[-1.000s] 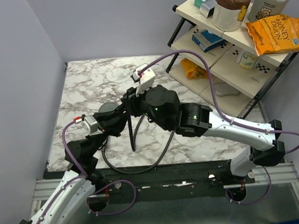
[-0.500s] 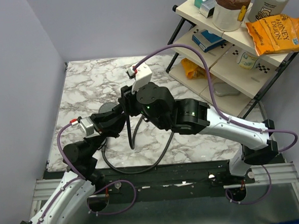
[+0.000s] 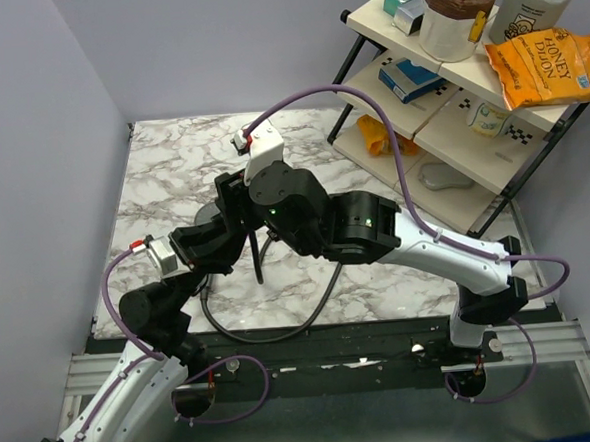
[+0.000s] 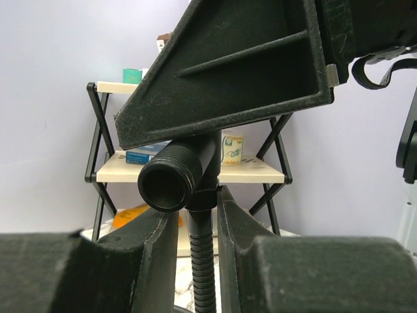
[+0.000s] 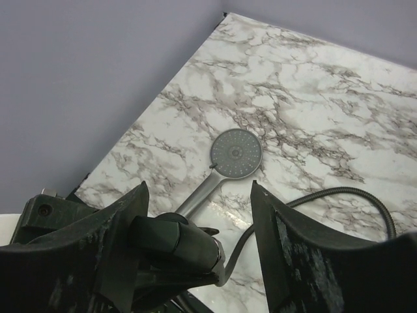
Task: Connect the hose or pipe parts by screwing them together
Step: Install the adaptor on the pipeline.
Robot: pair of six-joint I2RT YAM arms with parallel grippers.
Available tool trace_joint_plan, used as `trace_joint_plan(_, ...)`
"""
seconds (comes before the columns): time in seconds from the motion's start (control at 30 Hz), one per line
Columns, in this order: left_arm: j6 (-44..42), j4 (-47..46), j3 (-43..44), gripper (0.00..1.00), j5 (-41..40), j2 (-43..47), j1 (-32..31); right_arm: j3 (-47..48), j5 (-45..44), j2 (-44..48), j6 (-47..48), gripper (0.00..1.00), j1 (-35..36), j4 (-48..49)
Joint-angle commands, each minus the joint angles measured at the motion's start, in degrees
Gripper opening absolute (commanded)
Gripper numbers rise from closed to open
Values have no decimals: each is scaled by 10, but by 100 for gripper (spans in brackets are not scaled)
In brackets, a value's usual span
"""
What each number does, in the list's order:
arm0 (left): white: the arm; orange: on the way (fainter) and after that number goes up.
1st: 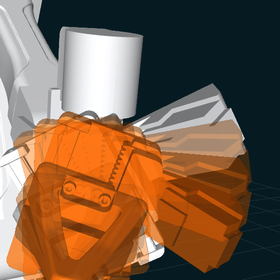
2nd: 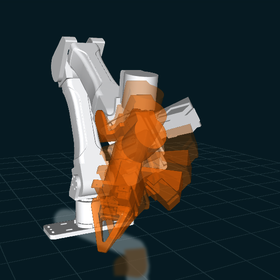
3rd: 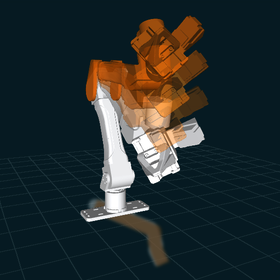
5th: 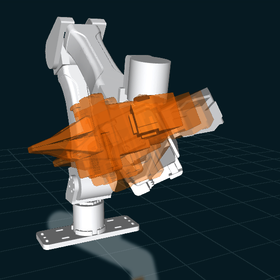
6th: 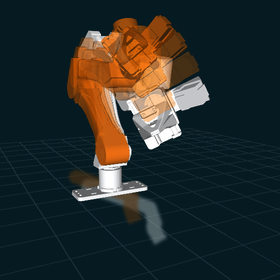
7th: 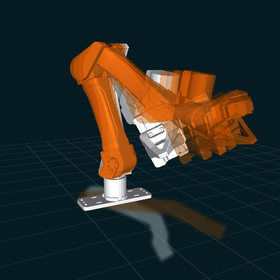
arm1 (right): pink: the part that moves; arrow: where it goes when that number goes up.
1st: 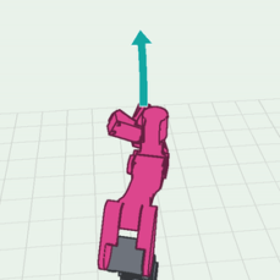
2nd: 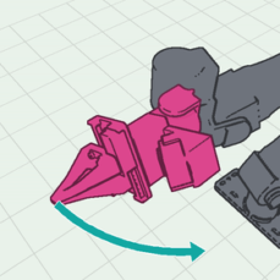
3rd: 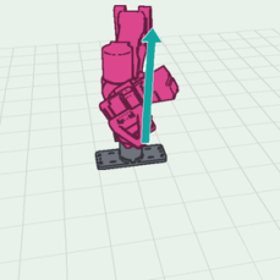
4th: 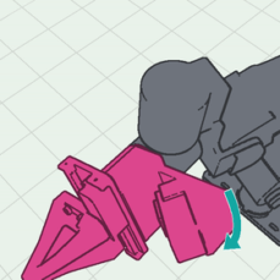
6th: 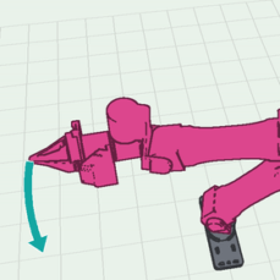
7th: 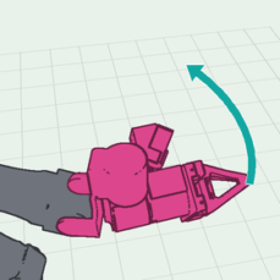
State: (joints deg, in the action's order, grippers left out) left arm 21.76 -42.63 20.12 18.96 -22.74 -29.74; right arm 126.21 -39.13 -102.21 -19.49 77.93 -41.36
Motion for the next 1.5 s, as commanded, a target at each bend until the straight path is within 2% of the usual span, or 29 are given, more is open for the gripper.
trace_joint_plan(0.0, 8, -91, 13, 0, 8, 16, -1, 5, -39, 3, 24, 71, 2, -41)
trace_joint_plan(0.1, 8, -84, 16, 0, 13, 16, -1, -3, -38, 17, 32, 72, 2, -18)
trace_joint_plan(0.2, 7, -77, 17, 0, 18, 17, -1, -12, -32, 26, 37, 78, 2, 2)
trace_joint_plan(0.37, 14, -68, 19, 0, 30, 13, -1, -1, -26, 28, 49, 81, 2, 27)
trace_joint_plan(0.83, 39, -46, 21, 0, 100, -3, -1, 11, -27, 48, 99, 83, 1, 96)
trace_joint_plan(0.93, 43, -36, 22, 0, 112, -9, -2, -2, -18, 69, 137, 72, 0, 129)
trace_joint_plan(1.07, 54, -14, 26, 0, 128, -18, -2, -38, 23, 102, 189, 65, -2, 154)
trace_joint_plan(1.2, 53, 16, 32, 0, 152, -25, -2, -71, 135, 129, 268, 65, -14, 144)
trace_joint_plan(1.3, 56, 26, 37, 0, 167, -32, -3, -51, 232, 124, 307, 68, -21, 82)
trace_joint_plan(1.33, 56, 27, 37, 0, 176, -34, -3, -27, 262, 119, 320, 72, -23, 57)
trace_joint_plan(1.47, 62, 26, 37, 0, 196, -42, -4, 18, 334, 95, 359, 81, -37, -33)
